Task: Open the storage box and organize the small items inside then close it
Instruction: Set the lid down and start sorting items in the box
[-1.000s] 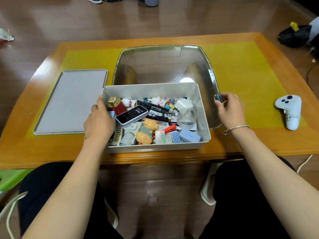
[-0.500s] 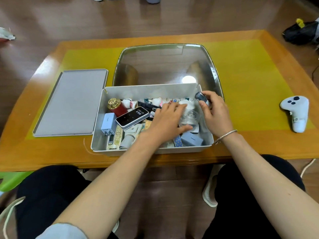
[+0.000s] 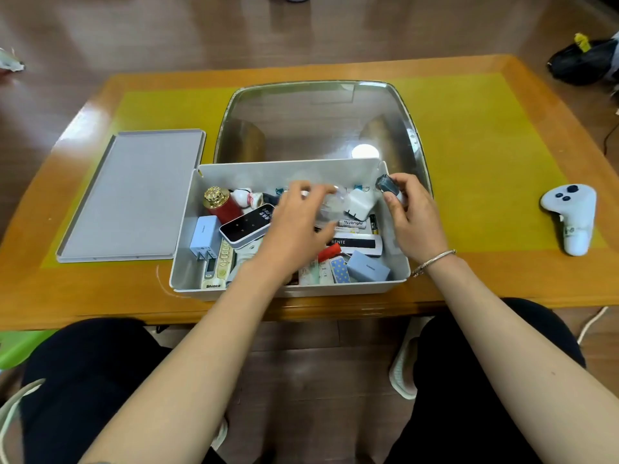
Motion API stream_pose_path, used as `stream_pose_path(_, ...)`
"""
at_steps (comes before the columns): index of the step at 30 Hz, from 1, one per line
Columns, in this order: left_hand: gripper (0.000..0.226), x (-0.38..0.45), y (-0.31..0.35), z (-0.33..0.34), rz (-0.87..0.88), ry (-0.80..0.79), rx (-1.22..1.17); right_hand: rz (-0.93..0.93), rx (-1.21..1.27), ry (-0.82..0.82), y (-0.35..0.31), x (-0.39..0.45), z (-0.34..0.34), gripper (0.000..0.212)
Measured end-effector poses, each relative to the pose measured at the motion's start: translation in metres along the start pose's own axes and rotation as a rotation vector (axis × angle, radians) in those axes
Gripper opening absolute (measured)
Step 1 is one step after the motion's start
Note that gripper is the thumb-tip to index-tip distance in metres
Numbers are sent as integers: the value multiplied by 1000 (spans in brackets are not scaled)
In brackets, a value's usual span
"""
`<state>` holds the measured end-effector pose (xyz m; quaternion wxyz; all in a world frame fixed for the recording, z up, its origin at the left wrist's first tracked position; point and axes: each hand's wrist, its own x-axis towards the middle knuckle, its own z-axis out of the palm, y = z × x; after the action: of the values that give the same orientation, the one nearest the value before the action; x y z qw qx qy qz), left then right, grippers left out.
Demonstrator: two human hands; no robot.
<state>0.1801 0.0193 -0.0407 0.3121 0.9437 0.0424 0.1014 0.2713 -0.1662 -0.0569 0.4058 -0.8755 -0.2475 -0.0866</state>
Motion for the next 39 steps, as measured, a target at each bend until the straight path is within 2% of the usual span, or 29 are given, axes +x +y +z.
stream_pose_path(4, 42, -6, -22, -25, -146, 74, 126, 8, 3, -2, 1, 0, 0, 25)
stream_pose_path(9, 34, -7, -24, -21, -365, 92, 418, 7, 1, 16, 1, -1, 0, 26)
stream_pose_path(11, 36, -3, -14, -13, -272, 109, 459, -7, -2, 11, 2, 0, 0, 25)
stream_pose_path(13, 43, 6, -1, -2, -86, 98, 449, -7, 10, 10, 2, 0, 0, 25)
stream_pose_path(15, 54, 20, 10, 12, 90, -44, 393, 0, 32, 20, 2, 0, 1, 25)
stream_pose_path(17, 63, 38, 15, 28, 183, -210, 368, 15, 54, 29, 2, -1, 1, 25)
stream_pose_path(19, 63, 55, 16, 43, 199, -279, 396, 13, 59, 37, 2, -1, 1, 25)
stream_pose_path(24, 59, 74, 9, 67, 163, -306, 487, -5, 44, 31, 3, 1, 1, 24)
stream_pose_path(32, 48, 72, 4, 56, 107, -349, 509, -11, 27, 11, 6, 2, 2, 24)
stream_pose_path(35, 40, 64, 6, 48, 167, -347, 465, -6, 19, -1, 6, 2, 2, 24)
stream_pose_path(39, 24, 47, 3, 30, 248, -250, 378, -6, 28, 5, 7, 2, 2, 24)
